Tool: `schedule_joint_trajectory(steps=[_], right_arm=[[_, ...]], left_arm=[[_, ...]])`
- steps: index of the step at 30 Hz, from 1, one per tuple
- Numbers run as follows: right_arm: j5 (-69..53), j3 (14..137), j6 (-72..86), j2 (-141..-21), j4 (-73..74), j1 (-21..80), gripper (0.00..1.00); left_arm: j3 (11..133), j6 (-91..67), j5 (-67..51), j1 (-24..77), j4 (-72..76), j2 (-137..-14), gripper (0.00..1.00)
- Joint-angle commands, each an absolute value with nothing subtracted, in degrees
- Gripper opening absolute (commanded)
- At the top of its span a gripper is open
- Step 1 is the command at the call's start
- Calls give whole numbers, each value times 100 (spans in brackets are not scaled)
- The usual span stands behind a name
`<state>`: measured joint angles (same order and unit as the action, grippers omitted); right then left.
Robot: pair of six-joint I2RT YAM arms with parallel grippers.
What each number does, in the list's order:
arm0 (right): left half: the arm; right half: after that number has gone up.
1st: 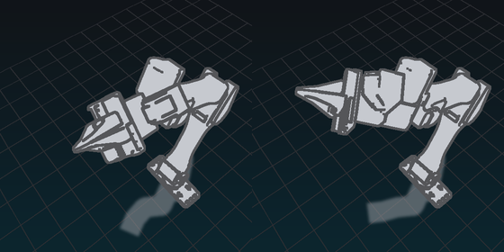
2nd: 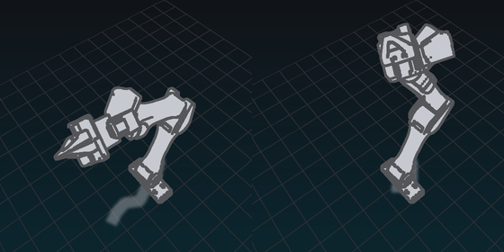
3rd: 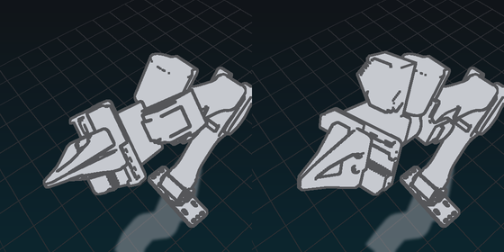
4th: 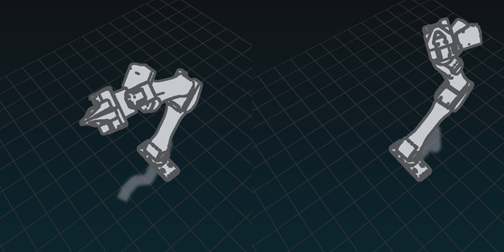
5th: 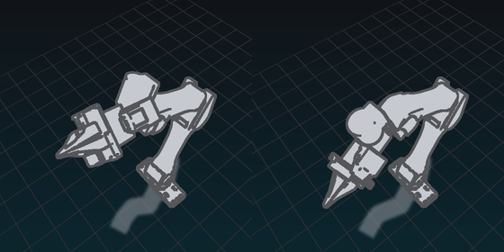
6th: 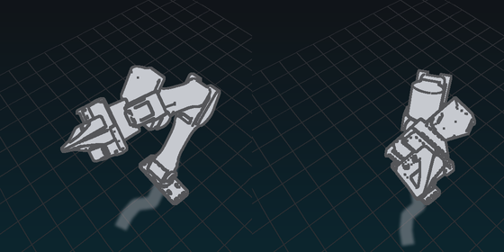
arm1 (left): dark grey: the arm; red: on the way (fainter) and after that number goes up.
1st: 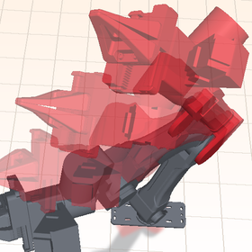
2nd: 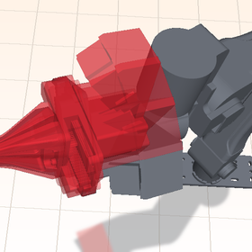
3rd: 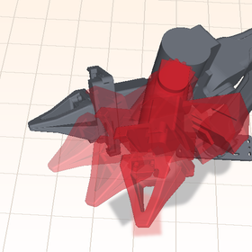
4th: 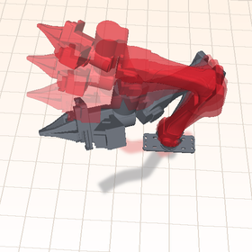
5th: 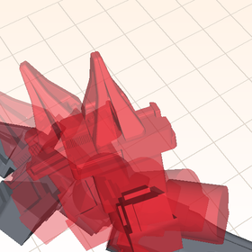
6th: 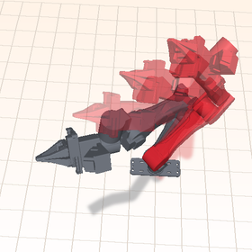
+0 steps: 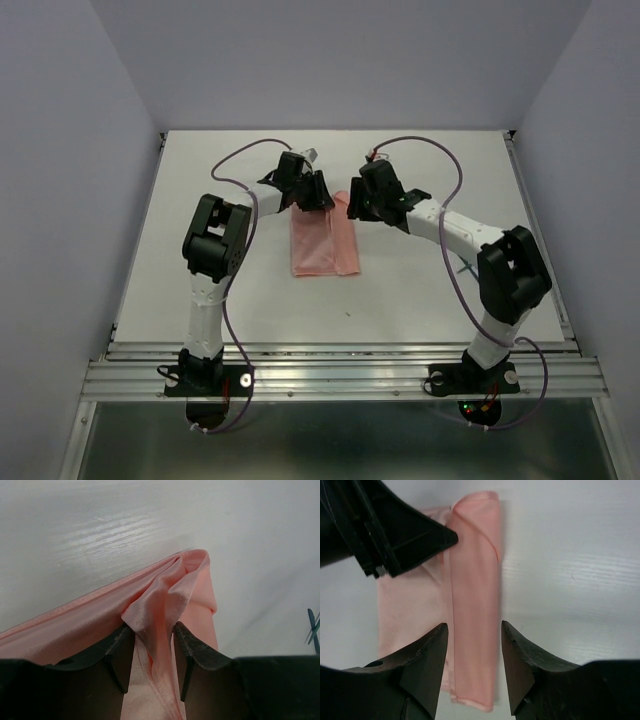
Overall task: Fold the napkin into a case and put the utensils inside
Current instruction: Fold the lower triangle-folded napkin at the center of the board.
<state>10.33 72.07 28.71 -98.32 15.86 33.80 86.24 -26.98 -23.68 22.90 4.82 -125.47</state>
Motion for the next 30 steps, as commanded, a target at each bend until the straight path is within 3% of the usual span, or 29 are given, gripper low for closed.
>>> schedule_joint_trajectory(steps=[1, 10, 19, 22, 24, 29, 30], right_arm=[[1107, 8153, 2646, -10544, 1678, 3287, 52], [985, 8982, 2628, -11258, 1714, 3182, 51], [809, 9649, 2470, -11821, 1925, 3182, 50], [782, 9782, 2452, -11988, 1986, 3182, 51], [738, 9879, 2452, -12093, 2004, 3182, 50], [563, 10046, 2505, -12287, 2022, 3182, 50], [563, 10098, 2540, -12331, 2030, 3182, 50]], left_arm=[[8807, -2540, -2233, 2285, 229, -12041, 47], [8807, -2496, -2153, 2276, 123, -11936, 46], [8798, -2557, -2136, 2250, 141, -11936, 16], [8754, -2566, -2153, 2224, 141, -11883, 13], [8693, -2558, -2136, 2197, 149, -11787, 13], [8605, -2496, -2162, 2145, 158, -11663, 35], [8587, -2496, -2171, 2136, 158, -11646, 36]])
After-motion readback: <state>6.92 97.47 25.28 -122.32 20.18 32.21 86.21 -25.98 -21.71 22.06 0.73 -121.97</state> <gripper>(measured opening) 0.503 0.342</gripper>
